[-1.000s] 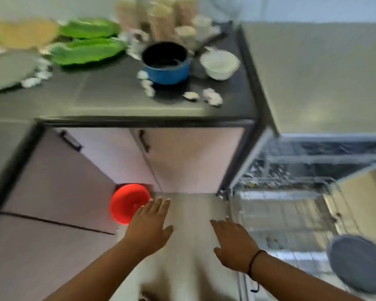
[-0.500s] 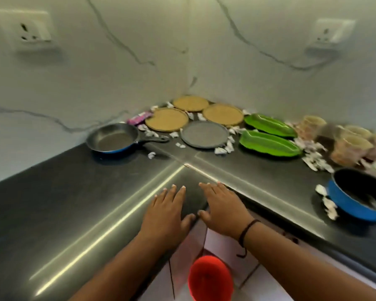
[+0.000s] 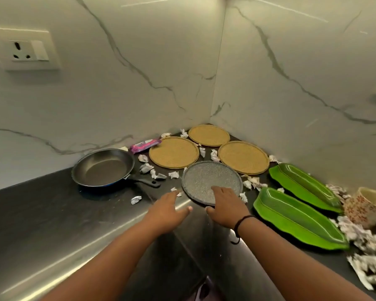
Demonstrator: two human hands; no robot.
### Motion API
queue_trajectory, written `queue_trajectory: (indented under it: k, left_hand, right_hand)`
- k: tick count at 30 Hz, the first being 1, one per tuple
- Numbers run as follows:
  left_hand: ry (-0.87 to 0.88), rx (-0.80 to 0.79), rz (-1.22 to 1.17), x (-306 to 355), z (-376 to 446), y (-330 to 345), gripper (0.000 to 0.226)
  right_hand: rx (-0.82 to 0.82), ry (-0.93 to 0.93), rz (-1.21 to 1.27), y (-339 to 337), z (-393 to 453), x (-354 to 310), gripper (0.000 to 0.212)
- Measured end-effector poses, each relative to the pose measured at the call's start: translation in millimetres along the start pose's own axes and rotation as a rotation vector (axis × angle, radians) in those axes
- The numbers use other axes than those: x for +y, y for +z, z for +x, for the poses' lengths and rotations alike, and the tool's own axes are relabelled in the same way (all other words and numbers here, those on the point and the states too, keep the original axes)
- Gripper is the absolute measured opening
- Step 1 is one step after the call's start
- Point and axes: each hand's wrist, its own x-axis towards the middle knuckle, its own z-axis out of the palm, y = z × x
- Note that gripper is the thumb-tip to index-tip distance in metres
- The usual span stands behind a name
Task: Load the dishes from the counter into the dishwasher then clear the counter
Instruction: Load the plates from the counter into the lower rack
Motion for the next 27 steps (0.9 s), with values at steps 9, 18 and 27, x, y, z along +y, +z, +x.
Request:
queue_trajectory:
  k: [9,18,27]
  left_hand:
    - [-0.296,-0.044,-0.449,20,91,22,0.070]
    - [-0.439,0.092,-0.516,17,156,38,0.062]
    - [-0.481,0.095,-0.856,27,148,29,0.081]
  right_hand:
    - [-0.015,0.237,0.157,-13,80,69,0.067]
    - [-0.003,0.509,0.302,-3,141,91,0.048]
    - [0.144,0.543,0.525,-36,111,97,0.038]
